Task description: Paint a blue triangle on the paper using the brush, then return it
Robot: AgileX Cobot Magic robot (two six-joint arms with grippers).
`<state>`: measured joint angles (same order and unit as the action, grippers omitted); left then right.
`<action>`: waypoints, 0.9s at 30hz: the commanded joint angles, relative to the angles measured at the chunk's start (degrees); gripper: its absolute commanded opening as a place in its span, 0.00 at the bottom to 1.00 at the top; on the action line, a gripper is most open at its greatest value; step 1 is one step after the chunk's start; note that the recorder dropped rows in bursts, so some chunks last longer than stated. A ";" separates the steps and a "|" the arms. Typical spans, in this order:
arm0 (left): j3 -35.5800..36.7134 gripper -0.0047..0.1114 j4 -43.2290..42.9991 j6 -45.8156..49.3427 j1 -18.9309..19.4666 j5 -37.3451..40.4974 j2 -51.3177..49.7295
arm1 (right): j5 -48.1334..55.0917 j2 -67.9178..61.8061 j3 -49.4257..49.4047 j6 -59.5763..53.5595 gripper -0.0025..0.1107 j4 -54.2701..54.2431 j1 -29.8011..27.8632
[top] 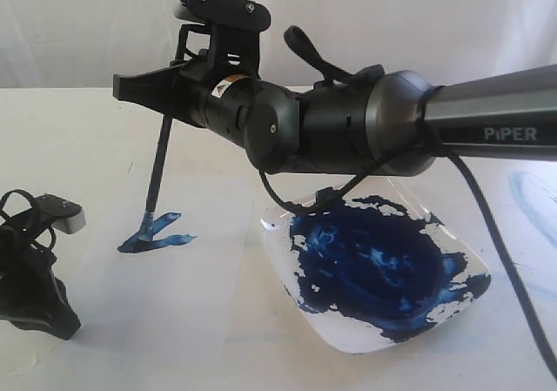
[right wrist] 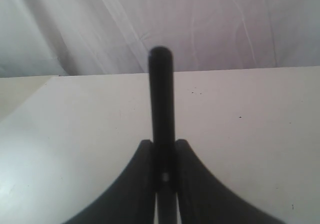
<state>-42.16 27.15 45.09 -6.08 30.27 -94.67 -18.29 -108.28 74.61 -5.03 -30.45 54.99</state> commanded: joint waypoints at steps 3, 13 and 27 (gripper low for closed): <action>0.40 0.04 0.85 -0.14 0.26 1.17 0.33 | 0.86 0.29 0.15 -2.55 0.02 0.52 -0.25; 0.40 0.04 0.85 -0.14 0.26 1.17 0.33 | 1.19 0.29 0.15 -3.48 0.02 0.52 -0.25; 0.40 0.04 0.85 -0.14 0.26 1.17 0.33 | 3.75 1.25 0.15 -5.28 0.02 0.52 -1.28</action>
<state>-42.16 27.25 45.09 -6.08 30.27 -94.67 -16.41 -107.88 74.61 -8.54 -30.79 54.90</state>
